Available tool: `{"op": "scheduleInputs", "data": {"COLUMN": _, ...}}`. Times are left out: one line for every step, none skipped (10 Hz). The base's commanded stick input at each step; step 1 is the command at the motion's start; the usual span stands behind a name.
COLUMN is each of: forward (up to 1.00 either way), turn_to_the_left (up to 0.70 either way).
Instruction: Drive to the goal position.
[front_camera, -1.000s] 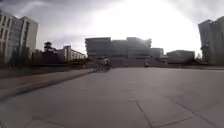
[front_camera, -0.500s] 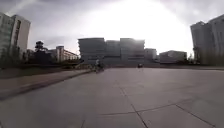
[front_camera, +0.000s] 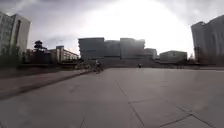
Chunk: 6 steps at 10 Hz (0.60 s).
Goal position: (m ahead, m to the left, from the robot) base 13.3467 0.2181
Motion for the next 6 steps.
{"op": "scheduleInputs", "data": {"forward": 0.85, "turn_to_the_left": 0.0}}
{"op": "scheduleInputs", "data": {"forward": 0.85, "turn_to_the_left": -0.19}}
{"op": "scheduleInputs", "data": {"forward": 0.85, "turn_to_the_left": -0.34}}
{"op": "scheduleInputs", "data": {"forward": 0.85, "turn_to_the_left": -0.34}}
{"op": "scheduleInputs", "data": {"forward": 0.85, "turn_to_the_left": -0.21}}
{"op": "scheduleInputs", "data": {"forward": 0.85, "turn_to_the_left": -0.03}}
